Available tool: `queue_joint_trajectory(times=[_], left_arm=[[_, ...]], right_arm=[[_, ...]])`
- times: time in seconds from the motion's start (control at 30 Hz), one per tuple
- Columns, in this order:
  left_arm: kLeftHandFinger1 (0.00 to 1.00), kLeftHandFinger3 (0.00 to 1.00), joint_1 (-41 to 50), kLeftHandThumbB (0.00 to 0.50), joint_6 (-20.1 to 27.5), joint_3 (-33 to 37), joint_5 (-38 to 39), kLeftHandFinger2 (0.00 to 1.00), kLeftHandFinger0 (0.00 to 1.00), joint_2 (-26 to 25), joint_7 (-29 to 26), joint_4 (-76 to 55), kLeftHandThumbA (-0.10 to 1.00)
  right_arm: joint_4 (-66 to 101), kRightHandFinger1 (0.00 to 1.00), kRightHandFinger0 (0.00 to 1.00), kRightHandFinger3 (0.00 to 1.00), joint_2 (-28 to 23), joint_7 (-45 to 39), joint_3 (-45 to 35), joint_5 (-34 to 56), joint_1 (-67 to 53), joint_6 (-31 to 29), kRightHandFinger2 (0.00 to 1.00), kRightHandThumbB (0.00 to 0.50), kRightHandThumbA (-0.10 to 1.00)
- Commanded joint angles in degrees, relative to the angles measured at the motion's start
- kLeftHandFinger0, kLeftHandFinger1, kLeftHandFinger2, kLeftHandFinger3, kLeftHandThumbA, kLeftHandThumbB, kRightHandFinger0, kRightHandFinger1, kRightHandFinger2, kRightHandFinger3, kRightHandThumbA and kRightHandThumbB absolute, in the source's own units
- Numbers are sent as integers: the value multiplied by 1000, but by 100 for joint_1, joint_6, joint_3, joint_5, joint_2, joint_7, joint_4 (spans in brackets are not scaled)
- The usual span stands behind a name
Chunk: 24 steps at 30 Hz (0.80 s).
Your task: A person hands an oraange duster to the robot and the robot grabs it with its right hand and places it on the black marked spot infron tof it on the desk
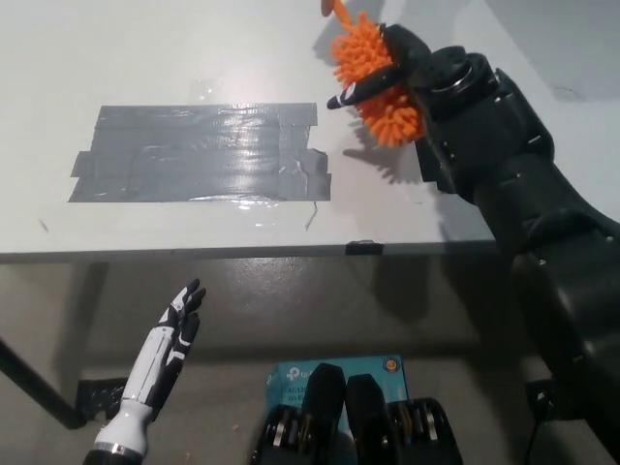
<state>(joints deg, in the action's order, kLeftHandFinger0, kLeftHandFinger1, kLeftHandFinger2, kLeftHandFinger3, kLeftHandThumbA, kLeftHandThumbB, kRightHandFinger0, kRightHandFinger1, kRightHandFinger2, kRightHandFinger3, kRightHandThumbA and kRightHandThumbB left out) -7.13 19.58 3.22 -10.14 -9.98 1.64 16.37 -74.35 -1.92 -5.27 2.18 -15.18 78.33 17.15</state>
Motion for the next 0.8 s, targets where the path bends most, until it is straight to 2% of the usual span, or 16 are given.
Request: queue_joint_trajectory(times=[0.0,0.17,0.23,0.27,0.3,0.33,0.4,0.43,0.47,0.5,0.57,0.6,0.63,0.67,0.73,0.77], left_arm=[[1000,1000,-133,210,49,-1,-39,1000,1000,-70,-1,-154,1000],[1000,1000,-141,213,36,6,-69,1000,1000,-71,-7,-167,1000],[1000,1000,-140,211,35,9,-70,1000,1000,-75,0,-172,1000],[1000,1000,-141,218,5,9,-58,1000,1000,-78,18,-187,1000],[1000,1000,-144,217,-4,9,-63,1000,1000,-79,18,-190,1000],[1000,1000,-146,218,-9,8,-67,1000,1000,-78,16,-190,1000],[1000,1000,-179,227,22,8,-124,1000,1000,-85,-22,-146,1000],[1000,1000,-192,224,21,4,-125,1000,1000,-83,-26,-131,1000],[1000,1000,-194,224,20,3,-124,1000,1000,-82,-25,-129,1000],[1000,1000,-194,223,28,1,-103,1000,1000,-76,-13,-125,1000],[1000,1000,-189,223,38,0,-66,1000,1000,-71,10,-121,1000],[1000,1000,-188,223,40,0,-53,1000,1000,-69,18,-120,1000],[1000,1000,-185,222,41,5,-57,1000,1000,-67,20,-125,1000],[1000,1000,-188,217,49,8,-67,1000,1000,-67,15,-123,1000],[1000,1000,-205,223,77,4,-76,1000,1000,-62,-4,-86,1000],[1000,1000,-205,216,77,3,-62,1000,1000,-60,2,-87,1000]], right_arm=[[-191,1000,1000,1000,-17,-33,-4,230,361,-567,1000,325,1000],[-447,1000,1000,1000,-97,-49,235,111,265,-483,1000,335,993],[-468,1000,1000,1000,-109,-45,285,82,257,-433,1000,316,925],[-522,1000,1000,1000,-147,50,424,-20,214,-343,1000,276,742],[-548,1000,1000,1000,-172,134,541,-120,180,-310,1000,270,650],[-564,1000,1000,1000,-188,191,620,-181,159,-297,1000,273,618],[-616,1000,1000,1000,-232,392,673,-154,90,-197,1000,285,430],[-633,1000,1000,1000,-274,439,765,-188,34,-193,1000,253,303],[-636,1000,1000,1000,-284,447,797,-198,20,-198,1000,253,303],[-654,463,369,1000,-313,474,936,-302,-21,-192,639,233,-43],[-650,337,121,1000,-339,577,1065,-387,-93,-255,506,223,-98],[-640,353,80,1000,-349,639,1111,-406,-126,-304,522,221,-100],[-621,588,249,1000,-364,744,1186,-433,-176,-400,703,196,-100],[-607,686,353,1000,-371,806,1227,-453,-197,-448,782,155,-100],[-582,693,456,678,-383,963,1326,-461,-224,-559,728,149,-100],[-571,563,369,582,-384,1013,1300,-418,-223,-589,566,161,-100]])
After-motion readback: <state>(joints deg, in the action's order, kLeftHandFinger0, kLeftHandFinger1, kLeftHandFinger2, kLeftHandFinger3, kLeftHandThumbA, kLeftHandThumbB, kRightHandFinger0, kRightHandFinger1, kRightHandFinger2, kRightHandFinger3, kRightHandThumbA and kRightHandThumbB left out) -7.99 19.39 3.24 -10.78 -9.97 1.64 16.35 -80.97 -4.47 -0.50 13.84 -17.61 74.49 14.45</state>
